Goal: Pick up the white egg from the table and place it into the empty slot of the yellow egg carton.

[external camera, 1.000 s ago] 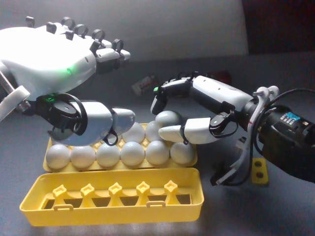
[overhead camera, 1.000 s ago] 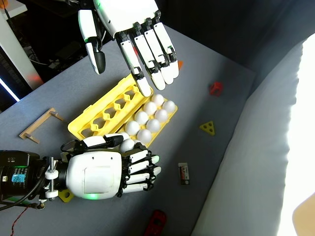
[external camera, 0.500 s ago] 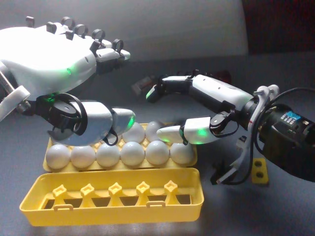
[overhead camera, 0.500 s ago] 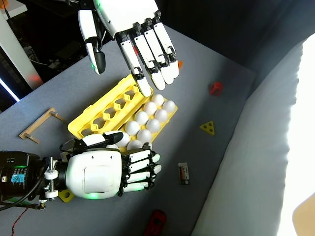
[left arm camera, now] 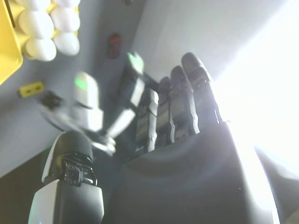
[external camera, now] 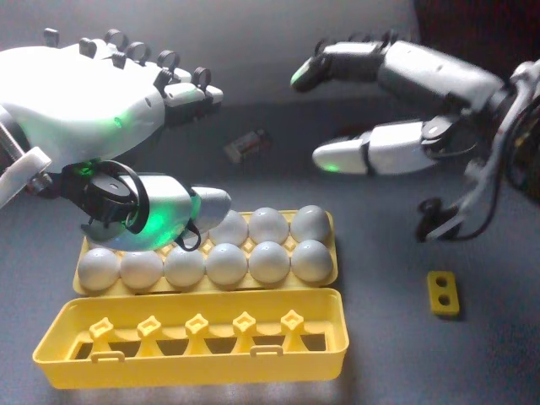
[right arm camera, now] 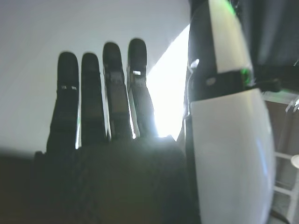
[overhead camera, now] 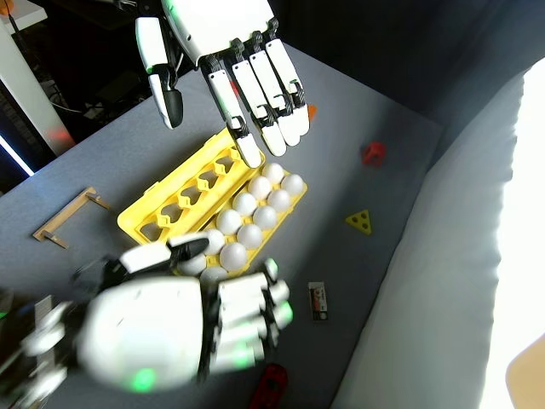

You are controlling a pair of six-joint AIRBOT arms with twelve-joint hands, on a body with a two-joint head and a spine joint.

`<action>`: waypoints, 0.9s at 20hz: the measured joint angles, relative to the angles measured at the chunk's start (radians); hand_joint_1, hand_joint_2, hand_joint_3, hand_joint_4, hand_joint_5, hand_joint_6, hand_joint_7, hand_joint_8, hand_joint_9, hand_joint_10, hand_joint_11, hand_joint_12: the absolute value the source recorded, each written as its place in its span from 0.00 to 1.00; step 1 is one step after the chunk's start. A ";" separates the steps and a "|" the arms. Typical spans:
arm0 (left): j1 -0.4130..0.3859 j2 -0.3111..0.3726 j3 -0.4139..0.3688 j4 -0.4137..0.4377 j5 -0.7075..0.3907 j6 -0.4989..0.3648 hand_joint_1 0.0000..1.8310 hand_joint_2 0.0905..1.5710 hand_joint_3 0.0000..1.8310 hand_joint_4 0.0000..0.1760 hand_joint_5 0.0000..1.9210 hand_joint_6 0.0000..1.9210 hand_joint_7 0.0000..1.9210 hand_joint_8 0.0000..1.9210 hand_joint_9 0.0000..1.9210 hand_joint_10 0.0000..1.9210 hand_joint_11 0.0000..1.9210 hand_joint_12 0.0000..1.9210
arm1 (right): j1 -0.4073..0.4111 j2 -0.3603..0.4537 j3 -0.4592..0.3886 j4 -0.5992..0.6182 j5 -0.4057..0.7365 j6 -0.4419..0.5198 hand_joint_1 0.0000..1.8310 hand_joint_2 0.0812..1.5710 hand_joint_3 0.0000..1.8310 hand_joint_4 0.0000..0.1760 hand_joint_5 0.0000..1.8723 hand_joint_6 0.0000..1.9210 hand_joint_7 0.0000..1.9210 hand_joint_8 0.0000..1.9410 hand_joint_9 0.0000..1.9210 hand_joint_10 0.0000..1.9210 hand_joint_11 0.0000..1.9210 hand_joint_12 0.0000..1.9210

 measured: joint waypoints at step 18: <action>0.000 -0.001 -0.015 -0.016 0.000 0.002 0.43 0.86 0.00 0.45 0.31 0.86 0.54 0.86 0.50 0.94 0.40 1.00 | 0.182 0.235 -0.391 0.686 -0.393 -1.271 0.51 0.54 0.46 0.24 0.41 0.85 0.51 0.85 0.47 1.00 0.44 1.00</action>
